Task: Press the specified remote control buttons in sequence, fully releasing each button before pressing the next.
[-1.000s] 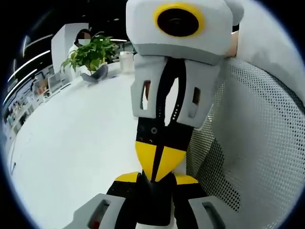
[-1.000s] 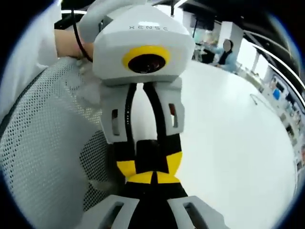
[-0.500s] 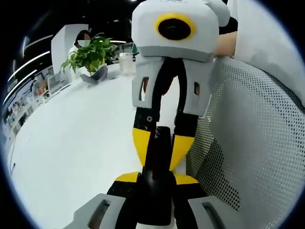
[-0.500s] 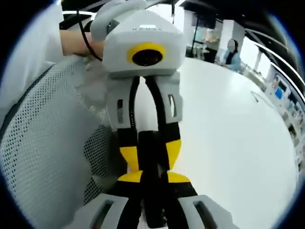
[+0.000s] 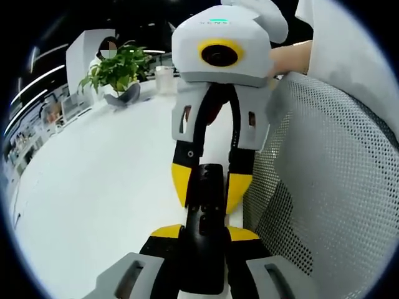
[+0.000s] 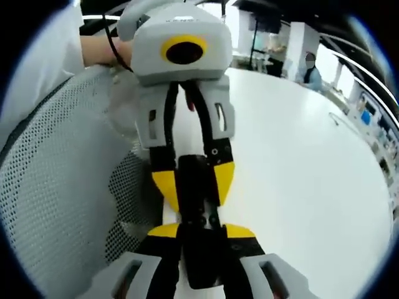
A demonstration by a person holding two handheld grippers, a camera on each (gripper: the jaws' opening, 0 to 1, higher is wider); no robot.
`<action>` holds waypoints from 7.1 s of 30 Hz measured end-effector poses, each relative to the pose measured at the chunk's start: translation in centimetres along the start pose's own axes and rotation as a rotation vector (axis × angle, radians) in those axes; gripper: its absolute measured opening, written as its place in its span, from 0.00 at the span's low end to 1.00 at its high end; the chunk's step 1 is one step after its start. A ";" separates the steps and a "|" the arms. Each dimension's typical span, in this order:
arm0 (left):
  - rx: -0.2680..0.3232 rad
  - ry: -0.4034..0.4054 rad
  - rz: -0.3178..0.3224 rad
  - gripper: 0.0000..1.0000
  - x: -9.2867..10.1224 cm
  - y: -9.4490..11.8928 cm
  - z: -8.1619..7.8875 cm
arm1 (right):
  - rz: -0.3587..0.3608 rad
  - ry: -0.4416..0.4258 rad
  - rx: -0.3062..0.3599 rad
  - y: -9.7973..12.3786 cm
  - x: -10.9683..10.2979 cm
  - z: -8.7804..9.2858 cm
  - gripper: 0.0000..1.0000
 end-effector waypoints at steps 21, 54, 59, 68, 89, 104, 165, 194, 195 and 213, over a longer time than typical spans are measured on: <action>0.083 0.120 -0.162 0.40 -2.7 3.1 -1.9 | 0.022 -0.016 -0.004 -0.3 0.3 0.1 0.21; 0.292 0.144 -0.839 0.74 -5.2 16.7 -4.0 | 0.030 -0.041 0.022 -0.5 0.3 0.0 0.21; 0.374 0.146 -0.939 0.89 -5.8 18.5 -4.6 | 0.031 -0.041 0.021 -0.5 0.3 0.0 0.21; 0.414 0.117 -1.024 0.97 -6.7 20.5 -3.8 | 0.030 0.003 -0.030 -0.6 0.2 -0.1 0.21; 0.503 0.165 -1.050 1.00 -6.7 21.0 -4.7 | 0.011 0.025 -0.092 -0.3 2.3 0.1 0.21; 0.521 0.178 -1.063 1.00 -6.9 21.6 -4.4 | 0.022 0.014 -0.077 -0.4 5.3 -0.1 0.20; 0.546 0.200 -1.064 1.00 -6.9 21.8 -4.4 | 0.044 -0.002 -0.085 -0.6 14.1 -0.4 0.20; 0.549 0.211 -1.055 0.98 -6.9 21.7 -4.3 | 0.049 -0.008 -0.106 -0.9 17.6 -0.6 0.20; 0.550 0.211 -1.056 0.98 -6.9 21.7 -4.3 | 0.049 -0.006 -0.108 -0.9 17.7 -0.7 0.20; 0.554 0.211 -1.059 0.98 -7.0 21.7 -4.4 | 0.043 -0.004 -0.131 -1.1 20.0 -0.9 0.20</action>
Point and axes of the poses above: the point that each gripper's makers call its tool centre point, and the gripper's own axes: y roughly backward along the fingers, x roughly to its right, z roughly out of its underside, the point moved 2 cm from there along y, roughly backward along the fingers, and after that the axes turned 15 degrees about x, right-handed, at the moved point
